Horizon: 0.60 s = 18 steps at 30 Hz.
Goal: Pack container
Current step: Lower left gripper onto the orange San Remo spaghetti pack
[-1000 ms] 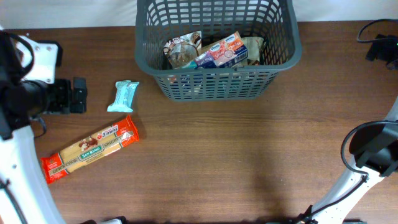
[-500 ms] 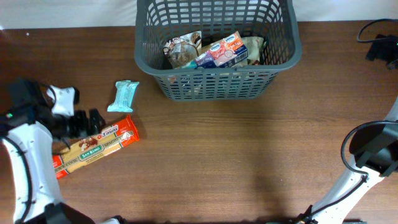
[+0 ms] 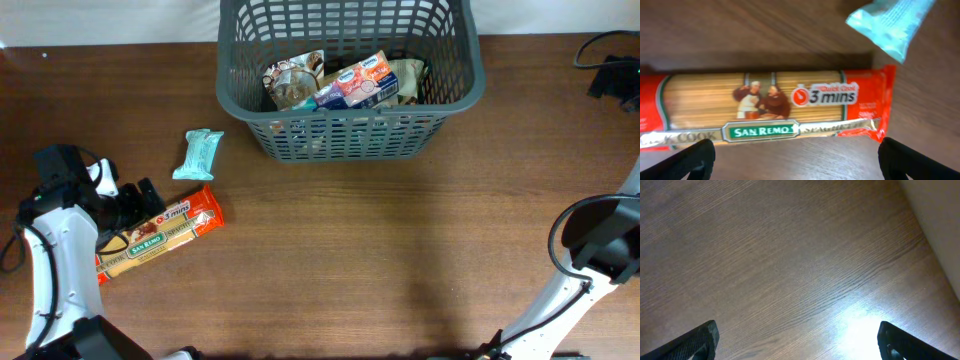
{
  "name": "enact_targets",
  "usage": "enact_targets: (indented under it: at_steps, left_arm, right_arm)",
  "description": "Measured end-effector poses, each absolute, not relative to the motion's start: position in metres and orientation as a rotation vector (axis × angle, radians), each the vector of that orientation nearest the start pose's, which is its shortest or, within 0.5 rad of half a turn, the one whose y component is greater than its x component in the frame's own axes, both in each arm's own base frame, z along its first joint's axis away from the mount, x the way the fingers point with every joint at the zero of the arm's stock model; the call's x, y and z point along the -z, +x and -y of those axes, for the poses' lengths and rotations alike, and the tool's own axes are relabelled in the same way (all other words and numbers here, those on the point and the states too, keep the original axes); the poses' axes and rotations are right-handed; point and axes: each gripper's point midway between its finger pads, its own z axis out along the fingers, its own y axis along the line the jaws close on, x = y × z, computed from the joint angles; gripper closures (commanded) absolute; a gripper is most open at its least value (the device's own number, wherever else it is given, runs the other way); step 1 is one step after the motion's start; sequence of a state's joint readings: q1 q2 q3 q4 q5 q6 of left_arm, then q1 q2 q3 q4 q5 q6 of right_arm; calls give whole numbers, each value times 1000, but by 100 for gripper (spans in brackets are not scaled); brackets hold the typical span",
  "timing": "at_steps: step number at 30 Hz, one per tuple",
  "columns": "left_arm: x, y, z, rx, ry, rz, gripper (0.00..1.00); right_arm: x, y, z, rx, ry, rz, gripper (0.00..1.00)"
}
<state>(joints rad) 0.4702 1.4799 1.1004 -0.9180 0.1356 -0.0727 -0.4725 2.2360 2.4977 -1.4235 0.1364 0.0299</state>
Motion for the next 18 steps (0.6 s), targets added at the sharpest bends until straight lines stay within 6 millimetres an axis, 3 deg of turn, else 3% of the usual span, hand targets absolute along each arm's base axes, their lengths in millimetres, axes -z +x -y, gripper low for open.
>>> enact_targets:
  at_steps: [7, 11, 18]
  left_arm:
    - [-103, 273, -137, -15, -1081, -2688, 1]
    - [-103, 274, -140, -12, -1262, -2596, 1]
    - [-106, 287, -133, 109, -1334, -2519, 1]
  right_arm:
    - [-218, 436, 249, 309, 723, -2660, 1]
    - [-218, 436, 249, 309, 723, -2660, 1]
    - [-218, 436, 249, 309, 723, -2660, 1]
